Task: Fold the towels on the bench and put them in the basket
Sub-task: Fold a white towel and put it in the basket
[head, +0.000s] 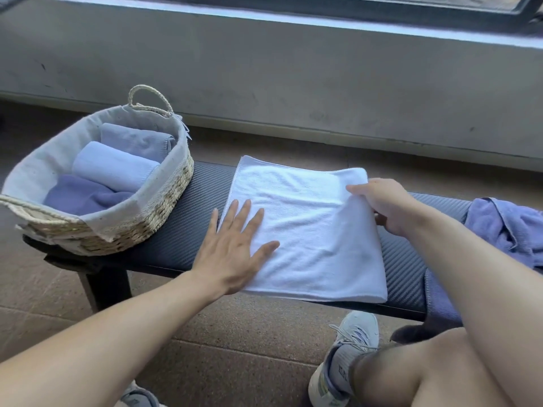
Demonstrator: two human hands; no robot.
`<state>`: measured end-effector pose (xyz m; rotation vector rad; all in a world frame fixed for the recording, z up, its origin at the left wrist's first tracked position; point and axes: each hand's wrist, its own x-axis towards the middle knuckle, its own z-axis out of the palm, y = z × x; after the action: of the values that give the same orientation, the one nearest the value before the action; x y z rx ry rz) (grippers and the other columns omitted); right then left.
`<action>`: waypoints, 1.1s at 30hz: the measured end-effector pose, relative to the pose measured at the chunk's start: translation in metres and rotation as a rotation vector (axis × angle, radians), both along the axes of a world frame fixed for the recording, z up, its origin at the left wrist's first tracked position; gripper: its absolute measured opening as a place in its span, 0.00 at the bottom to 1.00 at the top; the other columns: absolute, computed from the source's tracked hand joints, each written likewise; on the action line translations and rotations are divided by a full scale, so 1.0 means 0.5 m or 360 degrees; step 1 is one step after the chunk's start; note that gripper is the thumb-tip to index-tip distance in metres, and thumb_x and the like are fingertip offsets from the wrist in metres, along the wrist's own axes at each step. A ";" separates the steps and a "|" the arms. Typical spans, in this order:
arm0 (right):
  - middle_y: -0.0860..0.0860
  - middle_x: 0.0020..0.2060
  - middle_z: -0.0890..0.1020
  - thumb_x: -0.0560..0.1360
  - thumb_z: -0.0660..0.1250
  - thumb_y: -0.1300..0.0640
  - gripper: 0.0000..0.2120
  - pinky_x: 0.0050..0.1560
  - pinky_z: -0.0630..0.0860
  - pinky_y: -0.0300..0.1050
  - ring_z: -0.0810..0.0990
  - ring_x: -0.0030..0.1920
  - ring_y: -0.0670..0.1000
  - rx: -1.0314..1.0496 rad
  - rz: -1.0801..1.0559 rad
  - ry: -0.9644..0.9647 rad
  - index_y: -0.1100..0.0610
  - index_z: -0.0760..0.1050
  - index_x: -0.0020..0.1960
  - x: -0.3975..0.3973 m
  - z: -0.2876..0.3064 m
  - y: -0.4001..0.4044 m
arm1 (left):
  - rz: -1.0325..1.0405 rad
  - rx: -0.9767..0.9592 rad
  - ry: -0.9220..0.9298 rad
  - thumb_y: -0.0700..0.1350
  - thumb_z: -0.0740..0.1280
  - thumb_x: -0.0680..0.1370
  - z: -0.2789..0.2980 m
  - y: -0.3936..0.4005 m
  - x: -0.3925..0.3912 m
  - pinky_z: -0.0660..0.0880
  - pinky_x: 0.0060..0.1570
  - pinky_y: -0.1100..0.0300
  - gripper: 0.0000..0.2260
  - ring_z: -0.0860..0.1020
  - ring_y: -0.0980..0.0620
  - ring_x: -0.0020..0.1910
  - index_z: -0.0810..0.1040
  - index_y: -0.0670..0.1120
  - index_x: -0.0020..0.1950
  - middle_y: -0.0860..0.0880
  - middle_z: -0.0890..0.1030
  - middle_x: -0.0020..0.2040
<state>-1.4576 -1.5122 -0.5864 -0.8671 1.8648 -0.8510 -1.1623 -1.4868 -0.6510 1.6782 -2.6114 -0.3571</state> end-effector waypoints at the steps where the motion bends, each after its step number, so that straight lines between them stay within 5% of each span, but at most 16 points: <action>1: 0.51 0.42 0.83 0.78 0.71 0.55 0.08 0.31 0.74 0.37 0.81 0.35 0.49 -0.0073 0.0011 -0.0111 0.58 0.81 0.54 0.015 0.013 0.001 | -0.0002 0.0006 -0.0023 0.73 0.37 0.78 0.006 0.002 -0.003 0.32 0.77 0.44 0.37 0.28 0.53 0.78 0.38 0.56 0.82 0.53 0.33 0.81; 5: 0.53 0.37 0.78 0.77 0.70 0.59 0.04 0.32 0.68 0.41 0.75 0.30 0.49 -0.0197 0.0119 -0.0309 0.59 0.78 0.51 0.074 0.047 -0.009 | -0.0136 0.0161 0.0210 0.73 0.41 0.78 0.028 0.039 -0.033 0.35 0.79 0.48 0.37 0.32 0.57 0.79 0.46 0.57 0.83 0.56 0.39 0.82; 7: 0.53 0.35 0.71 0.77 0.70 0.59 0.04 0.29 0.64 0.41 0.68 0.26 0.48 -0.0234 0.0150 -0.0323 0.58 0.75 0.49 0.107 0.048 -0.024 | 0.0000 0.0525 0.0810 0.74 0.46 0.77 0.055 0.066 -0.056 0.44 0.79 0.58 0.37 0.45 0.60 0.81 0.60 0.56 0.81 0.58 0.55 0.82; 9: 0.53 0.33 0.68 0.78 0.69 0.60 0.06 0.25 0.64 0.39 0.67 0.25 0.47 -0.0265 0.0159 -0.0294 0.58 0.71 0.48 0.147 0.046 -0.038 | 0.0356 0.0824 0.1506 0.71 0.52 0.78 0.084 0.081 -0.073 0.60 0.71 0.67 0.33 0.66 0.61 0.74 0.74 0.53 0.73 0.60 0.73 0.72; 12: 0.57 0.35 0.72 0.78 0.67 0.63 0.07 0.24 0.72 0.39 0.73 0.23 0.48 -0.0268 0.0217 -0.0293 0.62 0.71 0.53 0.214 0.042 -0.057 | 0.0671 0.1070 0.1952 0.66 0.61 0.80 0.109 0.069 -0.064 0.75 0.61 0.59 0.23 0.80 0.56 0.60 0.81 0.50 0.61 0.55 0.84 0.58; 15: 0.61 0.40 0.77 0.78 0.66 0.64 0.10 0.30 0.80 0.44 0.80 0.26 0.54 -0.0236 0.0277 -0.0319 0.65 0.71 0.58 0.270 0.033 -0.075 | 0.0827 0.1340 0.2125 0.65 0.70 0.73 0.109 0.064 -0.044 0.75 0.64 0.51 0.24 0.82 0.53 0.59 0.83 0.51 0.61 0.54 0.85 0.57; 19: 0.57 0.35 0.75 0.79 0.65 0.65 0.08 0.36 0.85 0.50 0.80 0.24 0.50 -0.0218 0.0382 -0.0287 0.66 0.72 0.57 0.321 0.021 -0.090 | 0.1027 0.1003 0.1932 0.51 0.74 0.73 0.095 0.074 -0.027 0.78 0.62 0.43 0.11 0.84 0.47 0.53 0.85 0.49 0.53 0.51 0.87 0.48; 22: 0.57 0.34 0.76 0.78 0.64 0.66 0.11 0.41 0.86 0.54 0.81 0.24 0.50 -0.0212 0.0398 -0.0209 0.67 0.72 0.59 0.340 0.005 -0.102 | 0.1124 0.0737 0.1716 0.43 0.72 0.76 0.087 0.074 0.000 0.81 0.49 0.56 0.04 0.86 0.52 0.44 0.83 0.48 0.51 0.52 0.87 0.41; 26: 0.57 0.34 0.78 0.77 0.63 0.66 0.10 0.41 0.86 0.54 0.82 0.27 0.51 -0.0212 0.0408 -0.0173 0.66 0.72 0.58 0.352 -0.008 -0.112 | 0.0973 0.0610 0.1405 0.45 0.70 0.78 0.094 0.066 0.029 0.75 0.38 0.67 0.07 0.84 0.53 0.45 0.77 0.51 0.56 0.53 0.87 0.43; 33: 0.63 0.44 0.81 0.76 0.62 0.65 0.09 0.41 0.86 0.54 0.86 0.36 0.58 -0.0224 0.0471 -0.0048 0.62 0.73 0.56 0.376 -0.018 -0.118 | 0.0738 0.0329 0.1035 0.48 0.67 0.77 0.096 0.074 0.052 0.75 0.50 0.46 0.17 0.80 0.47 0.45 0.68 0.57 0.63 0.51 0.84 0.43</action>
<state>-1.2695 -1.5710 -0.5955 -1.1776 1.6126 -0.8100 -1.1365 -1.4497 -0.6030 1.7620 -1.7222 -0.9739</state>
